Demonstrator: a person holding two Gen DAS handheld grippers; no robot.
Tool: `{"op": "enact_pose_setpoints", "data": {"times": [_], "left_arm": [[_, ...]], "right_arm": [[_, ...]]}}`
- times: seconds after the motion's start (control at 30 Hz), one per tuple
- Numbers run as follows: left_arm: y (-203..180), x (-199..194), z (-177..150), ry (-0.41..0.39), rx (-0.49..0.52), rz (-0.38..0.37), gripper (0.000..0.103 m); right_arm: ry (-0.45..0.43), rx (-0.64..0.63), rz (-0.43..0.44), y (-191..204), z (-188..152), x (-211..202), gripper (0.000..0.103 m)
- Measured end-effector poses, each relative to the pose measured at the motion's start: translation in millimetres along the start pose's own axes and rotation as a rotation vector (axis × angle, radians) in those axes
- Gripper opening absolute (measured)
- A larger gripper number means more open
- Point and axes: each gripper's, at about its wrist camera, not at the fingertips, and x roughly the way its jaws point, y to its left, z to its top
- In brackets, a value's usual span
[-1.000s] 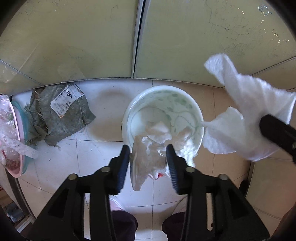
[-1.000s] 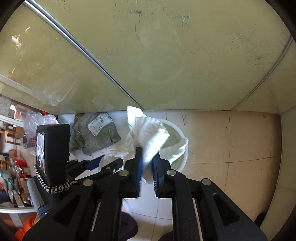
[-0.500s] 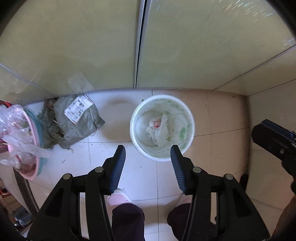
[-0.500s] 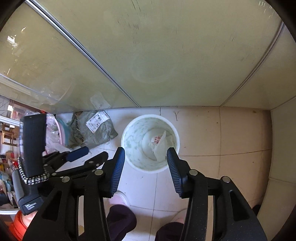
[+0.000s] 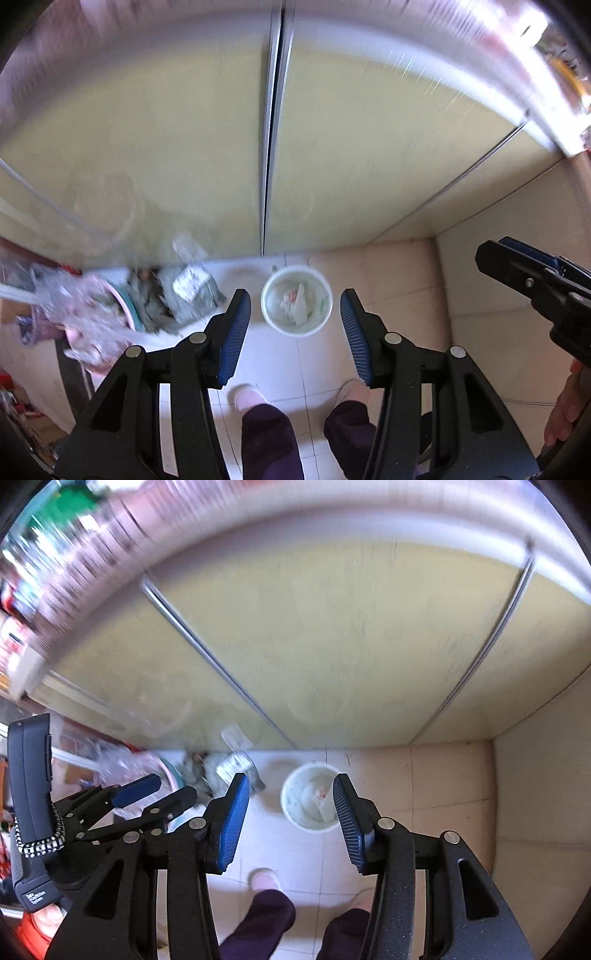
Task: Collect trash
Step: 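Raise both tools back toward the counter and the white foam net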
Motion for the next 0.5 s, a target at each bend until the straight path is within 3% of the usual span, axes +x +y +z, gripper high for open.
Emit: {"op": "enact_pose_setpoints", "data": {"times": [0.23,0.5], "left_arm": [[-10,-136,43,-0.207,0.073,-0.047,0.054],[-7,-262,74,-0.436,0.161,-0.1,0.062]], "right_arm": [[-0.195,0.017,-0.034,31,30,-127,0.044],[-0.429,0.041,-0.096,72,46,-222,0.044]]}}
